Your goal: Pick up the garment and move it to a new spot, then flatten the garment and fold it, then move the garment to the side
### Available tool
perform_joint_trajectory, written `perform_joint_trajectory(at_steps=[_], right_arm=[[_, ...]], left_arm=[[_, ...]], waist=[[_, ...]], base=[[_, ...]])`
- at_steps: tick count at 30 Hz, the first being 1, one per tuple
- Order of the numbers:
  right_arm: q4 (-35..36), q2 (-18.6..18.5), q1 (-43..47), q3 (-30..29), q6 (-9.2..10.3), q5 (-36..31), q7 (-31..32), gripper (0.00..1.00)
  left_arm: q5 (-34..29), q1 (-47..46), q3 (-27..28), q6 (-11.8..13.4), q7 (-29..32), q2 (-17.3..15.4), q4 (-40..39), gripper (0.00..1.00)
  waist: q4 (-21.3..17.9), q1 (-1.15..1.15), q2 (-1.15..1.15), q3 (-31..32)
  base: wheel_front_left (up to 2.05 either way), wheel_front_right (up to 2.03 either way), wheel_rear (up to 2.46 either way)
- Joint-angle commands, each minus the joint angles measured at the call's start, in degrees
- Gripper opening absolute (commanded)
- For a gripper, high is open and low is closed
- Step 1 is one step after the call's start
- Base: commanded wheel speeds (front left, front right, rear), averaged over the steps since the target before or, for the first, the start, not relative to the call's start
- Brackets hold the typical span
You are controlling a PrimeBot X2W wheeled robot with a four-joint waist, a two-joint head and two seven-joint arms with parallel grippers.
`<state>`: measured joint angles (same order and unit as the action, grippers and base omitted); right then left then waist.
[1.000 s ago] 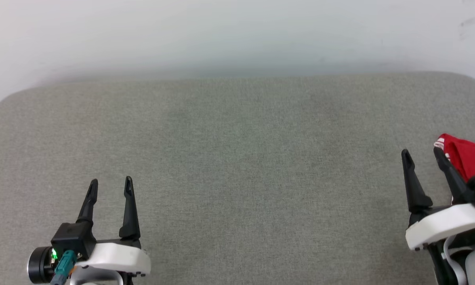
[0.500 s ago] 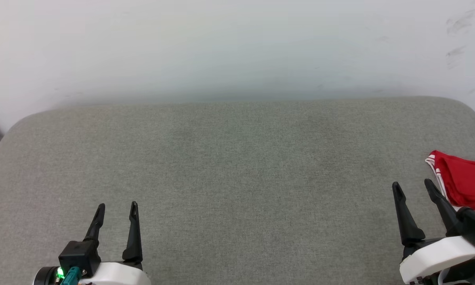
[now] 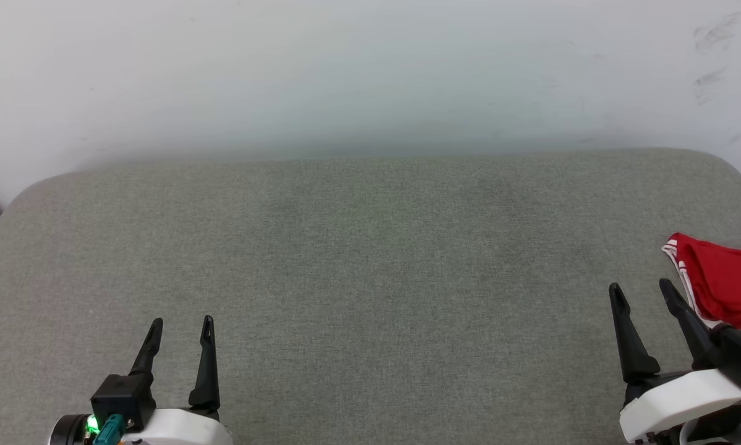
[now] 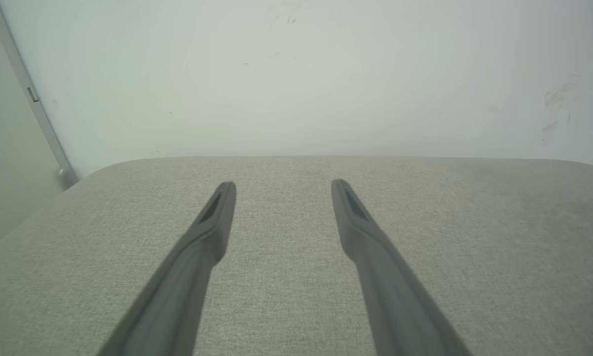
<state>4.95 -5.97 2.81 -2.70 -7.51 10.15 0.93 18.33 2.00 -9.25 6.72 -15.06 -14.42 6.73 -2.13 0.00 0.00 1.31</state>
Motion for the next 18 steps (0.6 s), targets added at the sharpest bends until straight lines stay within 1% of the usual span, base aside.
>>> perform_joint_trajectory(at_steps=[1, 3, 4, 7, 18], right_arm=[[-0.16, -0.09, -0.23, 0.12, 0.04, -0.2, -0.42, 1.0], [-0.33, -0.33, -0.33, 0.16, 0.04, 0.03, -0.48, 1.0], [-0.26, -0.12, -0.12, 0.11, 0.0, 0.07, -0.38, 0.0], [-1.85, 0.06, 0.04, 0.03, 0.0, 0.88, -0.24, 0.0], [-4.37, 0.51, -1.43, -0.64, 0.0, 13.17, 0.73, 0.0]], left_arm=[[-0.29, -0.68, 0.15, -0.17, -0.14, -0.19, 0.14, 1.0], [-0.31, -0.82, 0.26, -0.25, -0.14, -0.13, 0.16, 1.0], [0.03, -0.19, 0.17, -0.2, 0.01, 0.07, 0.13, 0.0], [0.88, 0.37, 0.14, -0.34, 0.33, 0.81, 1.33, 0.0], [11.94, -1.08, 2.54, -2.42, 3.56, 2.39, 2.29, 0.0]], waist=[[-0.04, 0.0, 0.0, -0.09], [-0.12, 0.0, 0.0, -0.16], [-0.12, 0.0, 0.0, -0.17], [-0.11, 0.0, 0.0, -0.18], [0.09, 0.0, 0.0, -0.3]], base=[[0.0, 0.0, 0.0], [0.0, 0.0, 0.0], [0.0, 0.0, 0.0], [0.0, 0.0, 0.0], [0.0, 0.0, 0.0]])
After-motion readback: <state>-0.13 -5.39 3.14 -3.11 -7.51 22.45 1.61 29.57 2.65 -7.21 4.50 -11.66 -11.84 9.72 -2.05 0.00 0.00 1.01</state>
